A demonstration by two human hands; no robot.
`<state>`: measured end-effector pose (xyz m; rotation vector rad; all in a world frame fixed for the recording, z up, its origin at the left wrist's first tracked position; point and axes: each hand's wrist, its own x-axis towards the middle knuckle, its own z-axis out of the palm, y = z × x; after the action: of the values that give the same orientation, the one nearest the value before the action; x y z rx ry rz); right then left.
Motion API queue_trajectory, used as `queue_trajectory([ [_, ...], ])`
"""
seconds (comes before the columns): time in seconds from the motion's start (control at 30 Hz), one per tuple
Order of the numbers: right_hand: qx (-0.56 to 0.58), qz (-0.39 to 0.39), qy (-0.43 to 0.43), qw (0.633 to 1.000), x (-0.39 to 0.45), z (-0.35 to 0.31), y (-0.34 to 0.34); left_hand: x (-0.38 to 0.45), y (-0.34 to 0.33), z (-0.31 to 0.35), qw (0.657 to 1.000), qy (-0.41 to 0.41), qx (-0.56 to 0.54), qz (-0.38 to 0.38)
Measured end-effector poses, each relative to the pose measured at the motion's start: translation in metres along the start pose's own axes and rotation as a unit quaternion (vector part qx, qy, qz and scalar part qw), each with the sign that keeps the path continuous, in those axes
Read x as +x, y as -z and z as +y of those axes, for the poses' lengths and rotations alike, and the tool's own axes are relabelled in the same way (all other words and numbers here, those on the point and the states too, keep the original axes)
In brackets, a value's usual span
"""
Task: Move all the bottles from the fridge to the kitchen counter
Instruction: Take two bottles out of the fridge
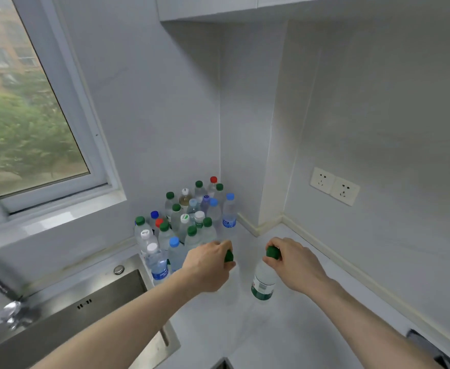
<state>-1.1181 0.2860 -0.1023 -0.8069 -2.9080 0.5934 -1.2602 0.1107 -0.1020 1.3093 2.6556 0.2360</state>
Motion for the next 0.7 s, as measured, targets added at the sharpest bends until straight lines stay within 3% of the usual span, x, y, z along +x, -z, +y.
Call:
queue_trajectory([
  [0.33, -0.008, -0.012, -0.031, 0.999, 0.132, 0.007, -0.016, 0.127, -0.002, -0.039, 0.999, 0.005, 0.034, 0.007],
  [0.7, -0.026, -0.042, -0.074, 0.996, 0.226, 0.000, -0.055, 0.213, -0.020, -0.076, 0.995, 0.005, 0.085, -0.044],
])
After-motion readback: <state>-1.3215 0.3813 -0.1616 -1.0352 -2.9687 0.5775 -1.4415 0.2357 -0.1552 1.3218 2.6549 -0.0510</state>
